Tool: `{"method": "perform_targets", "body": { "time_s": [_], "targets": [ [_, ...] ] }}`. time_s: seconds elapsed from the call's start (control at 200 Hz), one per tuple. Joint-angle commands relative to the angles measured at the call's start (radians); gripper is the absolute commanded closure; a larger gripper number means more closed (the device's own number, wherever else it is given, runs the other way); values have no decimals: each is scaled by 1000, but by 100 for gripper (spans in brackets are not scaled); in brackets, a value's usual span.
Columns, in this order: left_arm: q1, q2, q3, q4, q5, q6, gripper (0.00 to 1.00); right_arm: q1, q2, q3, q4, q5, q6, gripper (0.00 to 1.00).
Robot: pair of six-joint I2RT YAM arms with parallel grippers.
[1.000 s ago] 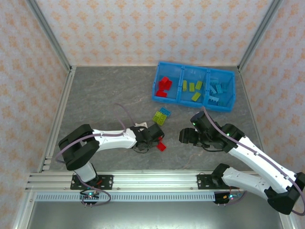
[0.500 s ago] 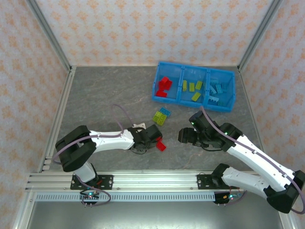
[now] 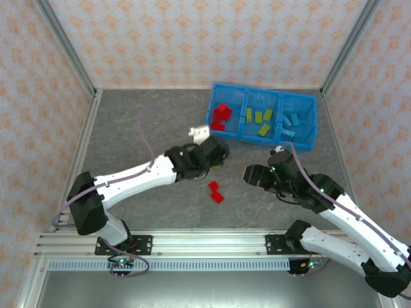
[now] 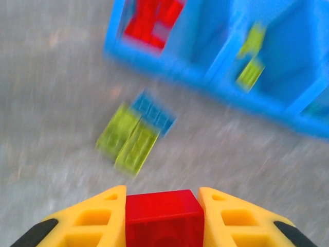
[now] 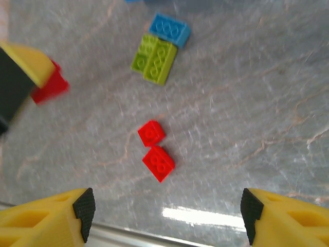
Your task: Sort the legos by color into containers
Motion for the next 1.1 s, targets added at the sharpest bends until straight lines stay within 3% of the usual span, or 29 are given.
{"method": "perform_targets", "body": {
  "time_s": [0.0,0.235,0.36,0.475,0.56,0.751,0.981,1.096],
  "targets": [
    [73,123,135,-15,-154,210,73,4,-32,-2,26,112,59,22],
    [199,473,522,72,-67,423,72,4,-48,20,-51,100,62,22],
    [229,685,816,-25,-31,485,70,4,-73,31,-76,106,62,22],
    [243,837,1072,-146,3,485,58,3,-88,40,-89,107,71,22],
    [241,855,1135,-165,44,478,49,4,-94,43,-94,102,76,22],
    [227,658,950,-100,59,462,46,4,-85,37,-77,93,70,22],
    [149,128,363,111,79,470,47,9,35,29,13,16,-21,24],
    [72,-145,106,110,103,557,46,89,180,46,23,38,-95,24]
  ]
}}
